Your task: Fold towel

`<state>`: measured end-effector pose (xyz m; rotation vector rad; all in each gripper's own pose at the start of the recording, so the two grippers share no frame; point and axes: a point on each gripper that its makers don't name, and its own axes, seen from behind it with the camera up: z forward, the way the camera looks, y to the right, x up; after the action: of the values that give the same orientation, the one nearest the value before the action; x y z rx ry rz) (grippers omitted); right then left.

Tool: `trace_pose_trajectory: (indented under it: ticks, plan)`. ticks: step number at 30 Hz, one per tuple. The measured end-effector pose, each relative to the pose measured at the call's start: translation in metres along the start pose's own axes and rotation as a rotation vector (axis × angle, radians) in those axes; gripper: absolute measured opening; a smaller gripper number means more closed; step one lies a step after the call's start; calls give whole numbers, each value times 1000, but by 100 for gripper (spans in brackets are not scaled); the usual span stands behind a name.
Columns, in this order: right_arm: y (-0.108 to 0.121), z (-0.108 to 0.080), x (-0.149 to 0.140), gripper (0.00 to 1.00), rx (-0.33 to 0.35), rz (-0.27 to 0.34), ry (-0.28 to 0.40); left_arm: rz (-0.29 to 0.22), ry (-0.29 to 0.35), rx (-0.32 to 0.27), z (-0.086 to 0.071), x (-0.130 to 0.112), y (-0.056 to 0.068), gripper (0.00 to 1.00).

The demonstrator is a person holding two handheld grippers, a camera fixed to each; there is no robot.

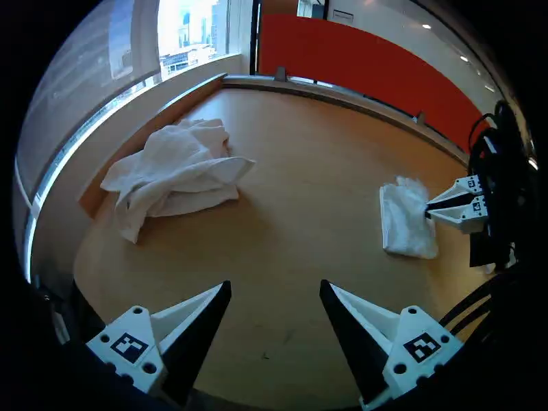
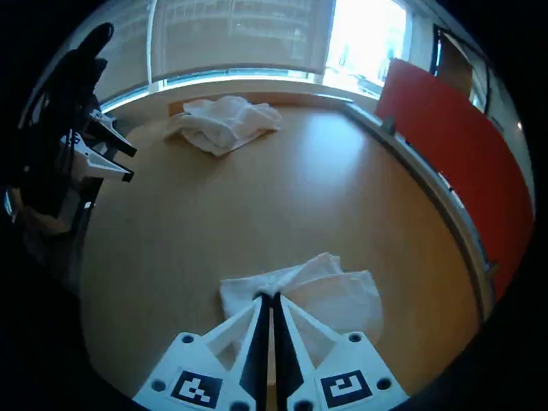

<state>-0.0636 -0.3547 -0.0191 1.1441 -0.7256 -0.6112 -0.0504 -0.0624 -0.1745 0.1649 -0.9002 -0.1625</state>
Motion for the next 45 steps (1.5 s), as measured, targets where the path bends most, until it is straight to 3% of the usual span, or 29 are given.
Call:
trace_pose_trajectory:
  ticks: [6,19,25,28,36,45]
  plan:
    - [-17,28,-15,3,45,15,-52,-27,-6,13,-4,-9,-10,96]
    - [-13,26,-14,9,43,30,-46,-36,-6,16,-3,-7,-13,96]
    - [-11,22,-13,44,39,30,-39,-35,-4,16,-3,-5,-12,96]
    - [-11,20,-12,56,40,32,-34,-35,-4,17,-3,-5,-11,96]
    - [-12,14,-18,57,30,44,-33,-32,-2,17,-3,-6,-9,96]
    - [-13,1,-47,57,4,89,-50,-28,1,17,-4,-4,-8,96]
